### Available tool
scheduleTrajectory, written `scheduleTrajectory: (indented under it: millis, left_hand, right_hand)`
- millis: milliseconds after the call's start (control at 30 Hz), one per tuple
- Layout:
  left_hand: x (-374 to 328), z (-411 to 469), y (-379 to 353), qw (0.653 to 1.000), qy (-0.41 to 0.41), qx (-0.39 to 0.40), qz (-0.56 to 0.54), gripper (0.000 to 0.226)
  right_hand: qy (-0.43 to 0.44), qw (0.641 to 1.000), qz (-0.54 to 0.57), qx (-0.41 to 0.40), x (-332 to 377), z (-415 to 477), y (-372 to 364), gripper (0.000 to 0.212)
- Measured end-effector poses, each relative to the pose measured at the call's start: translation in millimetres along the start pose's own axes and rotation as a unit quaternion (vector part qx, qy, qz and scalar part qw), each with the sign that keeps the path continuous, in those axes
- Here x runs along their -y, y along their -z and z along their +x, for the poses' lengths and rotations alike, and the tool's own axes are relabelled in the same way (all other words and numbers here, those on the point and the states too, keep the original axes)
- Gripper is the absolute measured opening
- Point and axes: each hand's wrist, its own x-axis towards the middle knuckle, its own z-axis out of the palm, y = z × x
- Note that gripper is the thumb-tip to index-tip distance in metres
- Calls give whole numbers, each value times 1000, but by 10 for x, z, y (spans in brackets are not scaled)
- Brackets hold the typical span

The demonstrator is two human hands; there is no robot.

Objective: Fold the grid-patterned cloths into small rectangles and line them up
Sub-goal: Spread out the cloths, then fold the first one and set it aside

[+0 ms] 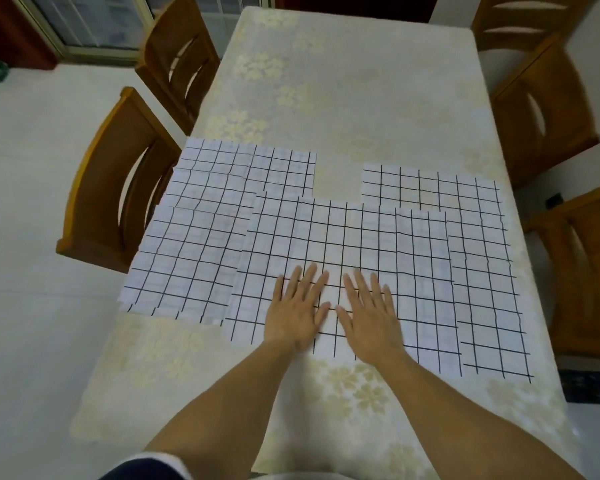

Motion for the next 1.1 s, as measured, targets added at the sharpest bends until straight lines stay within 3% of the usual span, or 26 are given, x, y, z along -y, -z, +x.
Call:
scheduleTrajectory:
  millis: [167, 333, 467, 633, 1100]
  left_hand:
    - [20, 16, 37, 1000, 2, 4, -11, 63]
    - [18, 457, 279, 994, -25, -103, -14, 48]
    - [56, 1009, 457, 997, 9, -71, -23, 57]
    - [305, 1473, 482, 998, 69, -4, 10, 63]
    - [459, 1454, 382, 998, 56, -17, 14, 72]
  right_hand:
    - [-25, 1000, -3, 3, -226, 31, 42, 72]
    - [-2, 1000, 12, -28, -30, 349, 209, 67]
    - [12, 998, 46, -43, 131, 924, 358, 61]
    - [2, 999, 38, 0, -98, 1458, 378, 66]
    - [-65, 998, 13, -3, -674, 1388, 327, 76]
